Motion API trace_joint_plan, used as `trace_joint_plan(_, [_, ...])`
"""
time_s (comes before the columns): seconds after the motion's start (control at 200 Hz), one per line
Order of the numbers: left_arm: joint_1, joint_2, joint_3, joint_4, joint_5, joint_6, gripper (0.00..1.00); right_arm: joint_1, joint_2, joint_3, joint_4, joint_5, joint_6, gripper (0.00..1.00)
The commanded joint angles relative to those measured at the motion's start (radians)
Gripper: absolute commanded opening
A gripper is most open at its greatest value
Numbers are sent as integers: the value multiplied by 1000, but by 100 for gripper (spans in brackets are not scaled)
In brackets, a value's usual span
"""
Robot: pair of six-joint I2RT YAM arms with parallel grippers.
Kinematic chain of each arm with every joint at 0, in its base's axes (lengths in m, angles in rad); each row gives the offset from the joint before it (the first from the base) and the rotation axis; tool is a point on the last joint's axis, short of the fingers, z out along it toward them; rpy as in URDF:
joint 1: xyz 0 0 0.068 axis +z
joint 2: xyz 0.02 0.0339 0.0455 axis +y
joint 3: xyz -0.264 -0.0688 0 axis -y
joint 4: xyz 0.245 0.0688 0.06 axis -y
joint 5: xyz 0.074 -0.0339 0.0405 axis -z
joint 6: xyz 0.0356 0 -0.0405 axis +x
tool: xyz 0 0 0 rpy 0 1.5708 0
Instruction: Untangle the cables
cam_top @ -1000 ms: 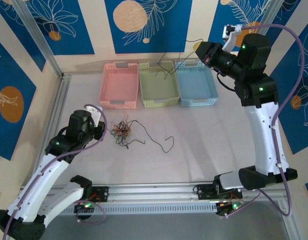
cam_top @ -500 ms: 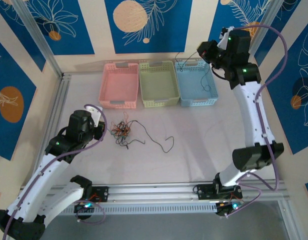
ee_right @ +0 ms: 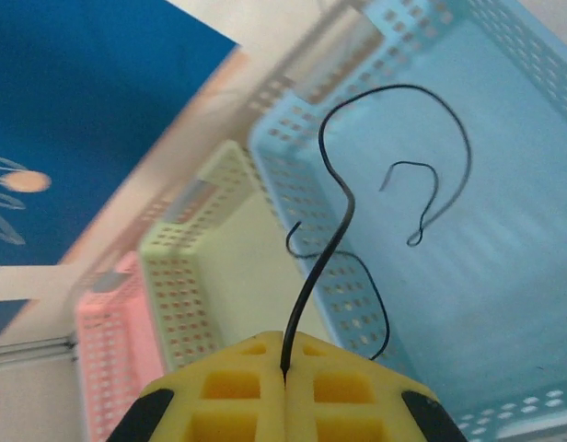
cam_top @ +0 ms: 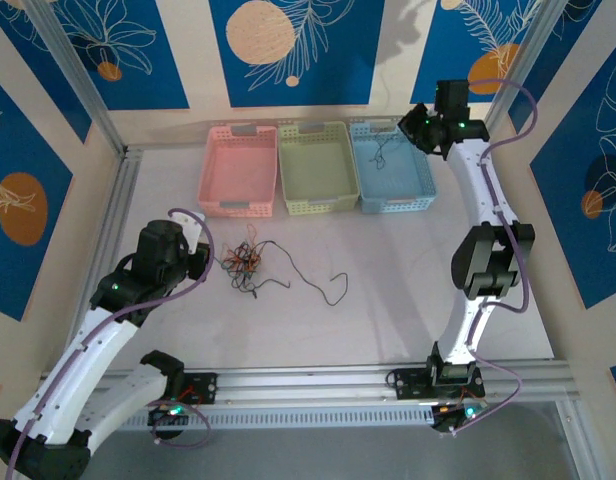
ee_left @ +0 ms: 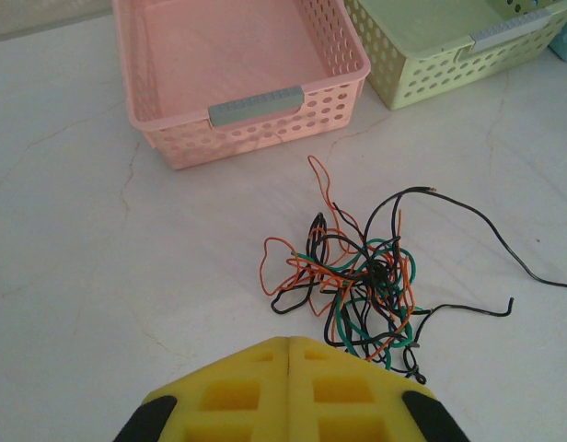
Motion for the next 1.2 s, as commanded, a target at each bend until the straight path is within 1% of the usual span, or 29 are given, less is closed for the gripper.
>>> trace_joint_plan(0.0, [10, 6, -7, 9, 21, -8, 0, 12, 46, 1, -30, 65, -18, 7])
trace_joint_plan(0.085, [10, 5, -7, 9, 22, -8, 0, 13, 57, 7, -62, 52, -37, 25])
trace_joint_plan(0.13, [10, 4, -6, 9, 22, -8, 0, 15, 45, 14, -97, 45, -54, 28])
trace_joint_plan(0.215, [10, 5, -5, 9, 22, -8, 0, 32, -29, -13, -150, 44, -102, 30])
trace_joint_plan(0.27, [9, 3, -5, 9, 24, -8, 0, 64, -120, -107, -118, 48, -137, 31])
trace_joint_plan(0.335, [10, 4, -5, 9, 28, -7, 0, 114, -237, -243, -53, 29, -173, 31])
trace_joint_plan(0.415, [9, 2, -4, 8, 31, -7, 0, 191, -359, -418, 41, -32, -188, 31])
trace_joint_plan(0.475, [9, 3, -5, 8, 32, -7, 0, 253, -414, -546, 135, -87, -175, 30])
trace_joint_plan(0.525, [10, 0, -4, 8, 30, -7, 0, 301, -429, -631, 208, -152, -158, 30])
trace_joint_plan(0.585, [9, 2, -5, 8, 29, -7, 0, 366, -414, -692, 276, -202, -150, 30])
trace_joint_plan(0.655, [10, 3, -5, 8, 26, -10, 0, 456, -365, -712, 317, -210, -192, 30])
trace_joint_plan(0.75, [9, 3, -5, 8, 29, -9, 0, 572, -275, -670, 302, -129, -282, 32])
trace_joint_plan(0.78, [9, 3, -5, 7, 30, -9, 0, 611, -245, -658, 307, -118, -319, 34])
trace_joint_plan(0.85, [10, 3, -4, 6, 29, -9, 0, 671, -159, -601, 266, -60, -377, 37])
trace_joint_plan(0.96, [10, 3, -5, 6, 26, -8, 0, 709, -50, -523, 199, -25, -407, 37])
trace_joint_plan(1.05, [10, 2, -5, 6, 22, -9, 0, 718, -18, -521, 207, -36, -420, 37])
trace_joint_plan(1.195, [8, 3, -5, 6, 27, -7, 0, 724, 11, -505, 188, 8, -424, 37])
